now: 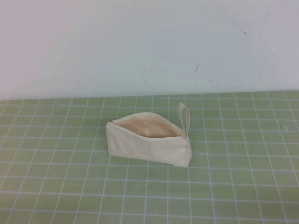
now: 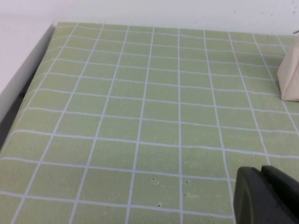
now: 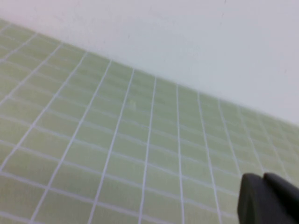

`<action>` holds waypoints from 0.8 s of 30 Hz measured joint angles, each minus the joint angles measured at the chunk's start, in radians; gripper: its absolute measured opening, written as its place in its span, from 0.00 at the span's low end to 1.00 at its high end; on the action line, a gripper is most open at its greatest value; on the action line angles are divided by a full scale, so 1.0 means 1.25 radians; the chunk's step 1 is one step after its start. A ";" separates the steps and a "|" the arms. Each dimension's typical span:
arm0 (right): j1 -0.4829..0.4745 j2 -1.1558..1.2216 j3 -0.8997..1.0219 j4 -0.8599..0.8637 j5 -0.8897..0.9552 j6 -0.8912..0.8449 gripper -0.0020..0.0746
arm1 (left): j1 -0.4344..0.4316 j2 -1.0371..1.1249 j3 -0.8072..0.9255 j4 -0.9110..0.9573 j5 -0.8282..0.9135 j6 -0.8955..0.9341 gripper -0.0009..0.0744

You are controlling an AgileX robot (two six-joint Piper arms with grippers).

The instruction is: Put eraser into pencil case

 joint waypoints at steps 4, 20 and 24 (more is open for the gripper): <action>-0.010 -0.007 0.005 0.011 0.040 0.019 0.03 | 0.000 0.000 0.000 0.000 0.000 0.000 0.01; -0.010 -0.007 0.005 -0.037 0.098 0.296 0.03 | 0.000 0.000 0.000 0.000 0.000 0.000 0.01; -0.010 -0.007 0.005 -0.066 0.126 0.329 0.03 | 0.000 0.000 0.000 0.000 0.000 0.000 0.01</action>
